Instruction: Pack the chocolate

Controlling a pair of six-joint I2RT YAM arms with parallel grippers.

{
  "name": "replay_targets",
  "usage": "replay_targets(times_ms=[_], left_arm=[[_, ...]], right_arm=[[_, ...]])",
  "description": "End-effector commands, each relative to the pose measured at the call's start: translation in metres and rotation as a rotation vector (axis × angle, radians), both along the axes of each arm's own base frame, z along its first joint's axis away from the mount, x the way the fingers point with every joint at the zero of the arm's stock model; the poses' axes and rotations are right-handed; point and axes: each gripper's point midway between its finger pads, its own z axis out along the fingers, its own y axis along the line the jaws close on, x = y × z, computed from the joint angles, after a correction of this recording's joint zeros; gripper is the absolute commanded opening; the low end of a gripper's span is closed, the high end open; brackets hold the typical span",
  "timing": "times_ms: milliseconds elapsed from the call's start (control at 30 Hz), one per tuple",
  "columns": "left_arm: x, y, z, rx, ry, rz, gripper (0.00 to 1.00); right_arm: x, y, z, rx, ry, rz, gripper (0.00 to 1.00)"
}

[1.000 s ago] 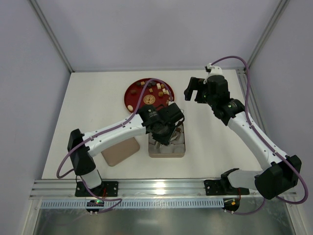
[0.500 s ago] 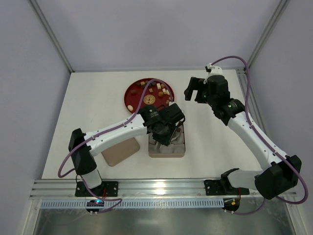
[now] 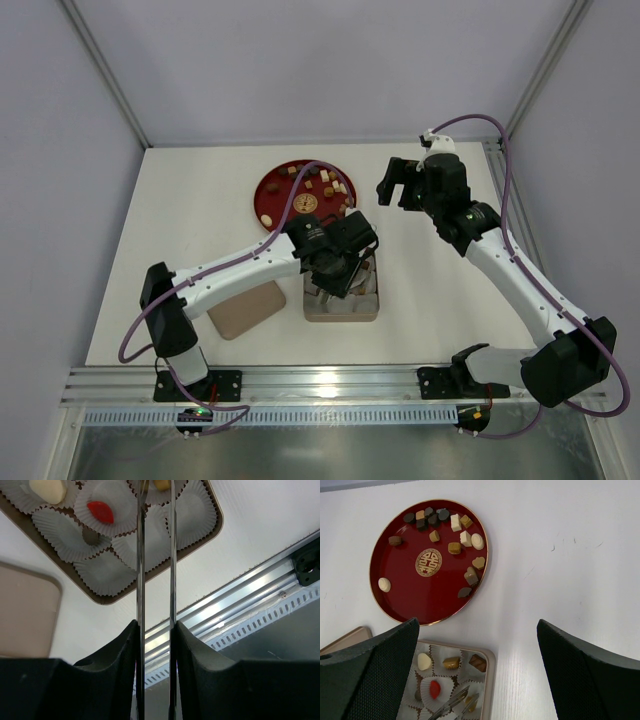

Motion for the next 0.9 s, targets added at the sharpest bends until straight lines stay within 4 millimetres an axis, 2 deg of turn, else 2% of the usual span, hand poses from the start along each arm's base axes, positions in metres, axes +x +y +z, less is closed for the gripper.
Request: replay_targets(times_ms=[0,433,733,833,867], left_arm=[[0.003,-0.005,0.006,-0.024,-0.029,-0.004,0.34],[0.006,-0.002,0.021,-0.035,-0.062,-0.003,0.34],[0.016,0.002,0.056,-0.1,-0.111,0.006,0.34],[0.036,0.014,0.073,-0.154,-0.132,0.056,0.34],[0.051,0.025,0.079,-0.167,-0.137,0.103,0.35]], right_arm=[[0.003,-0.002,0.012,0.003,-0.044,-0.003,1.0],[0.004,-0.001,0.014,0.008,-0.048,-0.003,1.0],[0.004,-0.001,0.015,0.011,-0.05,0.0,1.0],[0.004,0.001,0.015,0.017,-0.048,0.007,1.0],[0.004,0.002,0.015,0.021,-0.046,0.012,1.0]])
